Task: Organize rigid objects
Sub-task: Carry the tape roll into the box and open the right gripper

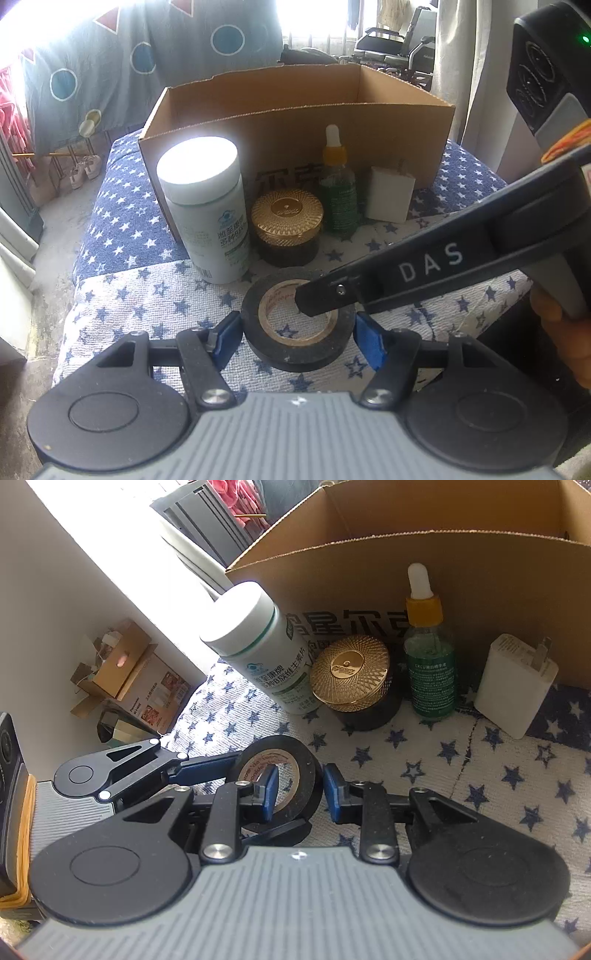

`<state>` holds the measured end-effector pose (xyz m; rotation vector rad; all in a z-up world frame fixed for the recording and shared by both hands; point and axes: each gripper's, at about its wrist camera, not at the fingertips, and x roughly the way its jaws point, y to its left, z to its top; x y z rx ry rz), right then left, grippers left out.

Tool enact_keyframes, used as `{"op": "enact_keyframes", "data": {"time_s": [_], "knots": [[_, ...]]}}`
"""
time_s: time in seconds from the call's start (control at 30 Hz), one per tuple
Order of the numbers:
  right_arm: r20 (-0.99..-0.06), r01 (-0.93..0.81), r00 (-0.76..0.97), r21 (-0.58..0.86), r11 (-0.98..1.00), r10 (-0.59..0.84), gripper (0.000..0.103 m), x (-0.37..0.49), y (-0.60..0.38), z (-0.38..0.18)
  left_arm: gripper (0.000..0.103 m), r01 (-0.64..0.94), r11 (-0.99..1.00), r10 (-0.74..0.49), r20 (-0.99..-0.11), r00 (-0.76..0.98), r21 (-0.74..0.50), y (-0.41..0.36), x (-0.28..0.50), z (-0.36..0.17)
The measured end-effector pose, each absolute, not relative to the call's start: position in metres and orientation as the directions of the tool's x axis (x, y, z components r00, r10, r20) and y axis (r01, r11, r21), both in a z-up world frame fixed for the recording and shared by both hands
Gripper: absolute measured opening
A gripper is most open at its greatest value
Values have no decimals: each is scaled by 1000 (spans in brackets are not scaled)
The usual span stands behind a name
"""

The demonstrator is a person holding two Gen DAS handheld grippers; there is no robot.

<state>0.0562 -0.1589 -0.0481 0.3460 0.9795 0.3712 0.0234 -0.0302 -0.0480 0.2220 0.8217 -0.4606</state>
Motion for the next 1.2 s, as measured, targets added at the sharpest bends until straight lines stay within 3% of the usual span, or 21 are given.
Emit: {"op": "enact_keyframes", "data": {"time_s": [0.4,0.73,0.93,1.2], "knots": [[-649,-229,611,403,886,453,26,38,-173,34,67,485,869,-331,-608,721,102,-40,11,25],[-598,-285,680,318,904,424,27,86,-209,114,67,518,843,-370,-540,756,147,-69,70,81],[-658,-255,606,372,892,447,27,169,-248,119,67,543,830,-360,-625,692,124,-92,151,80],[-767,-144,448,445,884,459,27,290,-286,55,67,536,844,-333,-801,497,-18,-105,275,28]]}}
